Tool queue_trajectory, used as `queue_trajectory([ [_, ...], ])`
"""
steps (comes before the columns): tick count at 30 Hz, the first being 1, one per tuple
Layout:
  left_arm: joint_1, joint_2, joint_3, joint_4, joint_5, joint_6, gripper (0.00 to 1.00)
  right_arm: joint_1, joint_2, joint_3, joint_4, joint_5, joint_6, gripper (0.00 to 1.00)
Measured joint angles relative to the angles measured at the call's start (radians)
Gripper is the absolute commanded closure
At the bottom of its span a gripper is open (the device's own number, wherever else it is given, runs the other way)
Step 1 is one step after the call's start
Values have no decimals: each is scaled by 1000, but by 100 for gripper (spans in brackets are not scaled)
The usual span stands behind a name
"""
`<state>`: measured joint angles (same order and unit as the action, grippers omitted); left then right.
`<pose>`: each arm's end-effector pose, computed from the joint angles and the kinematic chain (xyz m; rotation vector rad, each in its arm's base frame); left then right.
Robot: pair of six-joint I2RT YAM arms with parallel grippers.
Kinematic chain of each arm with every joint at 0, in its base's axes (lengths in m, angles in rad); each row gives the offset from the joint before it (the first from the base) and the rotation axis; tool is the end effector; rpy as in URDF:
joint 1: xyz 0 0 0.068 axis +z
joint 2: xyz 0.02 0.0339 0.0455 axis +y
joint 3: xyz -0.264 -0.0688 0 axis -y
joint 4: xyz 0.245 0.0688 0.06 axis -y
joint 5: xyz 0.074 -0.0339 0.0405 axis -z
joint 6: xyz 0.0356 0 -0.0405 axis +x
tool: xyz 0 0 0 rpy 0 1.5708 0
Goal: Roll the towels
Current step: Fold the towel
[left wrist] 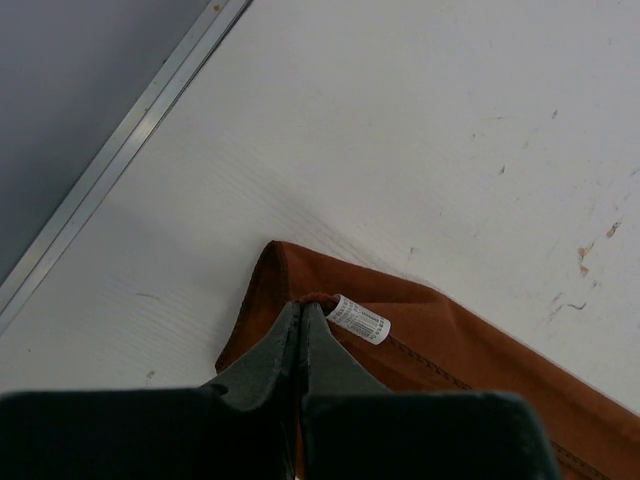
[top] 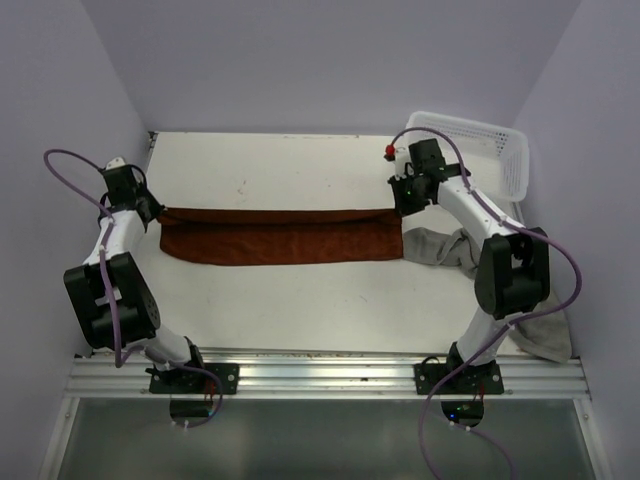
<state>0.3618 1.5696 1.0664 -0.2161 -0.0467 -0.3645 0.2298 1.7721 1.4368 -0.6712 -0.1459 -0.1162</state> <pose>0.3227 0.1239 0.2397 -0.8360 2.1316 0.0521 0.3711 0.0921 0.2559 -0.4974 2.5293 0.2304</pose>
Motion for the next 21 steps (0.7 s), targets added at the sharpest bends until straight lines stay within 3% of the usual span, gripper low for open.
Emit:
queue_trajectory([
  [8, 0, -37, -34, -10, 3, -11, 100, 0, -46, -133, 19, -3, 0, 100],
  [21, 2, -72, -85, -44, -31, -11, 100, 12, -81, -201, 48, -2, 0, 100],
])
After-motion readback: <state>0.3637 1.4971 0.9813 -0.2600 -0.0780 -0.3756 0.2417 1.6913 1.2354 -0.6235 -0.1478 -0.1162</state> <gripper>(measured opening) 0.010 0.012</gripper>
